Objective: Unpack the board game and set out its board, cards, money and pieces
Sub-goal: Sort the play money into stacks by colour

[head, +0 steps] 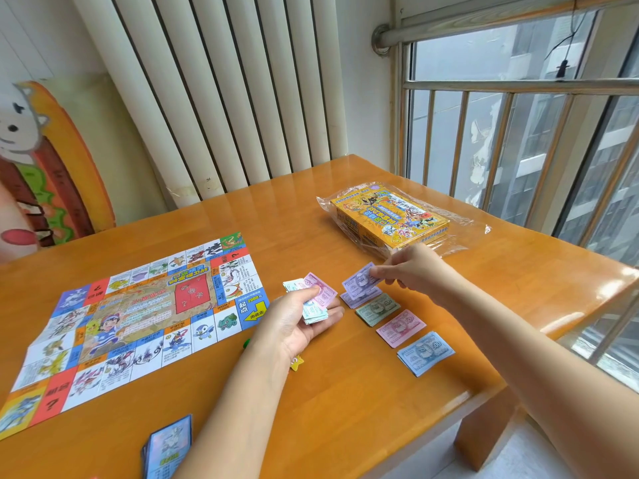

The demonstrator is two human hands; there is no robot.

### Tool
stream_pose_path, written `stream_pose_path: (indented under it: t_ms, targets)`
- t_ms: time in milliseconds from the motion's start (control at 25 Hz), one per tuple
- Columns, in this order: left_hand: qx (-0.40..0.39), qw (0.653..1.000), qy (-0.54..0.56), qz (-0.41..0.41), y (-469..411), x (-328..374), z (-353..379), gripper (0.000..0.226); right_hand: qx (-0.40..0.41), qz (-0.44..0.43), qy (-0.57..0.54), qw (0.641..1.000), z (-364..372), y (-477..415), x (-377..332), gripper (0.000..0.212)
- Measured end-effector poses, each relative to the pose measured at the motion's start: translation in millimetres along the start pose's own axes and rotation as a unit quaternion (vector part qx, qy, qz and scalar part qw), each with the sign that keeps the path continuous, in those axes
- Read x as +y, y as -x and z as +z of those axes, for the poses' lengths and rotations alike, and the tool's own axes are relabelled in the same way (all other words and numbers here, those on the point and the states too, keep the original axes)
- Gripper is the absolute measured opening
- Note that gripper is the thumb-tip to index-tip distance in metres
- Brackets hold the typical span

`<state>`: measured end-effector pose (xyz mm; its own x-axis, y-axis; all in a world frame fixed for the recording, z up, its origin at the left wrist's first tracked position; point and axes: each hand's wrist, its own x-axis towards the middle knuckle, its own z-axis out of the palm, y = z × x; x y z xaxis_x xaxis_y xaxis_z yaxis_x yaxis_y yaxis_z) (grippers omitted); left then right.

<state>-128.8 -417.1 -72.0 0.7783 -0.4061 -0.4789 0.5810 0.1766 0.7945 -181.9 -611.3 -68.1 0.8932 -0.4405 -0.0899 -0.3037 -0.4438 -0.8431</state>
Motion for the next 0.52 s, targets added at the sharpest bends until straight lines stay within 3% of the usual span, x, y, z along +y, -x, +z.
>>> stream_pose_path:
  t_ms: [240, 520]
  targets:
    - [-0.013, 0.999, 0.027, -0.017, -2.7, -2.8, 0.9, 0.015, 0.010, -0.012, 0.126, 0.992, 14.6, -2.8, 0.4, 0.029]
    - [-0.008, 1.000, 0.020, -0.020, -2.0, -2.4, 0.0, 0.016, 0.050, -0.030, 0.178, 0.982, 19.5, -1.1, 1.2, 0.027]
